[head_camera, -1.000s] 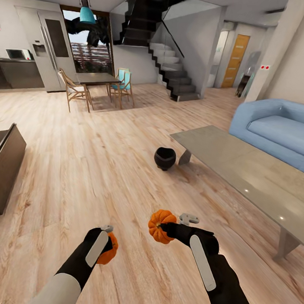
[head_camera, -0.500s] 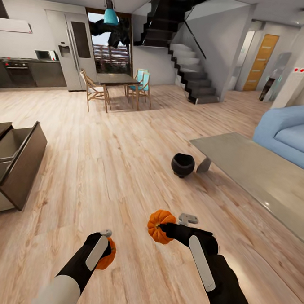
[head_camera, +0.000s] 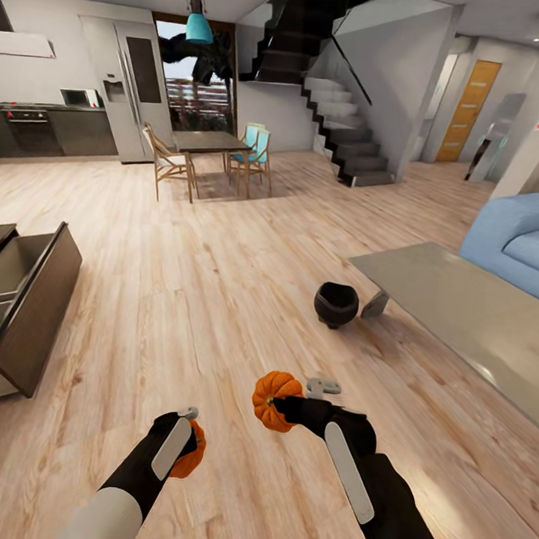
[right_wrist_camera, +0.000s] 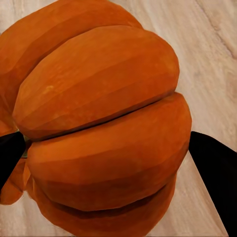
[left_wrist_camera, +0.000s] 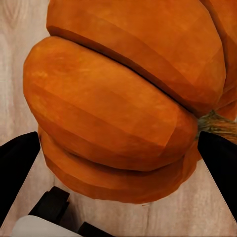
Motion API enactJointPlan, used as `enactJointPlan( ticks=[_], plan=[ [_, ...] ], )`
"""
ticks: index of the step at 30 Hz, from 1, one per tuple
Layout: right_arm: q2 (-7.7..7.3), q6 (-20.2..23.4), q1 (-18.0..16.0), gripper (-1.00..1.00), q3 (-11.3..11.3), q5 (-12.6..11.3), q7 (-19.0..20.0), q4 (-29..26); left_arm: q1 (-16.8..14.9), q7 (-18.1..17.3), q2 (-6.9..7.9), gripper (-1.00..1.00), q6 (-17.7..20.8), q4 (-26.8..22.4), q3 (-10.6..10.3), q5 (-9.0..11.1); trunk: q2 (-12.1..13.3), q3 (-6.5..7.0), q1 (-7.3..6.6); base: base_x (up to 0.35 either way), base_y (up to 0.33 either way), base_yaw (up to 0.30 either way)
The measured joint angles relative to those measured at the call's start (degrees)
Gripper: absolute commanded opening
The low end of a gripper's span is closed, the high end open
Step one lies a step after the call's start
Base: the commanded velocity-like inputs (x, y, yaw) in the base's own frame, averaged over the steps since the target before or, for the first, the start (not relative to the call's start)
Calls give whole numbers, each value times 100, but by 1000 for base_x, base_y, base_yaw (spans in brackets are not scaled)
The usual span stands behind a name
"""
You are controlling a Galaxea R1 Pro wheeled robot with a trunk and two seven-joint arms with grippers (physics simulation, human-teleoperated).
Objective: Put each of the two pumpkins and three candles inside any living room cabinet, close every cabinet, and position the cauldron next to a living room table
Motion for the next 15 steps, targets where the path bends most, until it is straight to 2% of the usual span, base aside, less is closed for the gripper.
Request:
enactJointPlan(
  ticks=[10, 15],
  plan=[
    [-6, -15, -4, -100, -22, -4, -18, -1, 0, 0, 35, -100, 1, 6, 2, 0, 0, 1, 0, 262, 255, 2],
    [-1, -8, -5, -100, -20, -14, -19, 0, 0, -1, 36, -100, -1, 7, -1, -4, 0, 2, 0, 288, 190, 204]
  ],
)
